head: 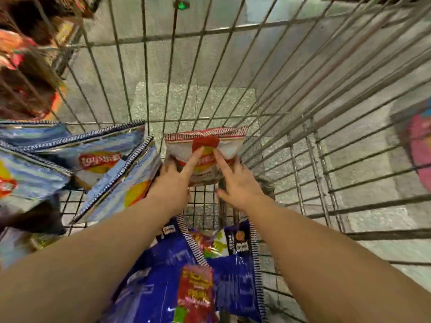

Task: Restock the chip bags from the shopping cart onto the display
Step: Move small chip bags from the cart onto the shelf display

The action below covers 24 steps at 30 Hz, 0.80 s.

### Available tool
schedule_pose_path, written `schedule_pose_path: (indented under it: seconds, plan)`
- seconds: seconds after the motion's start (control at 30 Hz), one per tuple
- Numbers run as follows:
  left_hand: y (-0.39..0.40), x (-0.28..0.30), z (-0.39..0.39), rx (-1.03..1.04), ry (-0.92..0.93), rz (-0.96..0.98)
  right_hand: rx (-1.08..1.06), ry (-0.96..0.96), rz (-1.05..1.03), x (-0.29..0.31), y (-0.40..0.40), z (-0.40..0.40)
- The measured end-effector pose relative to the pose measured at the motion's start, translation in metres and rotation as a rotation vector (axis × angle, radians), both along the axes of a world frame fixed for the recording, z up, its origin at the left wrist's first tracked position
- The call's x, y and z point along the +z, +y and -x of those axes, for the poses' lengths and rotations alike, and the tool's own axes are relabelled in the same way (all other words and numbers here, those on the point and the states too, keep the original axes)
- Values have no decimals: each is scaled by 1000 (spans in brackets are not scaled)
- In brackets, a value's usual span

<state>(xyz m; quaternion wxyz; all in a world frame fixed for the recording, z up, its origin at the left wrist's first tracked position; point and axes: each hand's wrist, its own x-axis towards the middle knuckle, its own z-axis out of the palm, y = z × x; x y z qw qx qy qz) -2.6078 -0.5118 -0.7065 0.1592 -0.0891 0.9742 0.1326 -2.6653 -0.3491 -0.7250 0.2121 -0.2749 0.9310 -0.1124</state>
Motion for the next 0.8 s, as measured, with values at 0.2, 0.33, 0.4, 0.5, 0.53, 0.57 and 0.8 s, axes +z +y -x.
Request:
schedule_pose_path:
  seconds: [0.2, 0.33, 0.4, 0.5, 0.53, 0.57, 0.8]
  plan:
    - [5, -20, 1, 41, 73, -106, -26, -5, 149, -13, -9, 1]
    - [8, -22, 0, 0, 103, -126, -39, 4, 192, -10, -11, -4]
    - [10, -17, 0, -22, 131, -107, -55, 0, 184, -2, -9, -6]
    - [13, -3, 1, -55, 191, -124, -71, 17, 176, 16, -6, -8]
    - [14, 2, 0, -68, 198, -140, -84, 23, 181, 23, -4, -9]
    - [16, 7, -1, -84, 203, -156, -101, 27, 184, 31, -3, -10]
    - [25, 59, -20, -162, 328, -223, -109, 50, 153, 94, 11, -31]
